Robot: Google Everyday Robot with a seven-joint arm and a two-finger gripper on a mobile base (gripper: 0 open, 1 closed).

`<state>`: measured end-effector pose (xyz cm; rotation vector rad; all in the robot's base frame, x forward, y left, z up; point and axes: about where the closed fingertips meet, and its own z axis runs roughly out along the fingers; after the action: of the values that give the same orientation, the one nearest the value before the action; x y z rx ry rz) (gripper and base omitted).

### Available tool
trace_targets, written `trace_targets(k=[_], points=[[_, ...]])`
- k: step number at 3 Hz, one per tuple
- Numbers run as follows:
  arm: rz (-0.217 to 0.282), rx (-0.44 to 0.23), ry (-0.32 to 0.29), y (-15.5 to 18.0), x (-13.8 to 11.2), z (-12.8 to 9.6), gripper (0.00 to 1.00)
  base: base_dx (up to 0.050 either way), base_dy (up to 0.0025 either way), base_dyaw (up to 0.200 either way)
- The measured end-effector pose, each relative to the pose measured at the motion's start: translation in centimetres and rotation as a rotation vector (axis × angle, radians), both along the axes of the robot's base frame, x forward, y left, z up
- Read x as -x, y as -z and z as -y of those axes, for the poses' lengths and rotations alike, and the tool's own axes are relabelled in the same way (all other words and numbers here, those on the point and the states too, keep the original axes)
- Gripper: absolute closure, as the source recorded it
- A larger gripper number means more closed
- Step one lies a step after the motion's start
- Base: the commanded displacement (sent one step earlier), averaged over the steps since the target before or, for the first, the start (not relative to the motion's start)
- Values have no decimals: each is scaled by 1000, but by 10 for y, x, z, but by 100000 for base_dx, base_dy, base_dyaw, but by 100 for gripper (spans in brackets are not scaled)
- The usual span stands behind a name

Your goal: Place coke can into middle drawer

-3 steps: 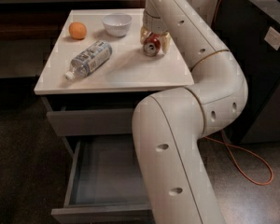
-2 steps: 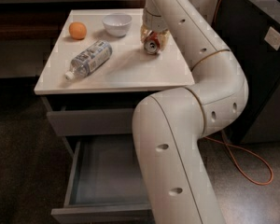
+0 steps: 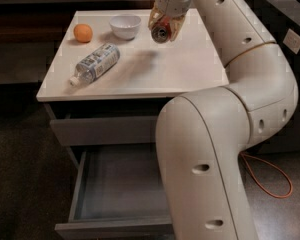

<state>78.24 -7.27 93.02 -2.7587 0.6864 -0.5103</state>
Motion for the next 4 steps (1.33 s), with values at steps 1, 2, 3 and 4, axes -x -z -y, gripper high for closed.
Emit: trace_targets(k=[1, 2, 3, 4], points=[[-7, -101, -62, -24, 33, -4, 100, 0, 0, 0], [-78, -215, -92, -23, 76, -10, 100, 0, 0, 0], [-154, -317, -135, -15, 116, -18, 100, 0, 0, 0], [-201, -396, -191, -7, 147, -20, 100, 0, 0, 0]])
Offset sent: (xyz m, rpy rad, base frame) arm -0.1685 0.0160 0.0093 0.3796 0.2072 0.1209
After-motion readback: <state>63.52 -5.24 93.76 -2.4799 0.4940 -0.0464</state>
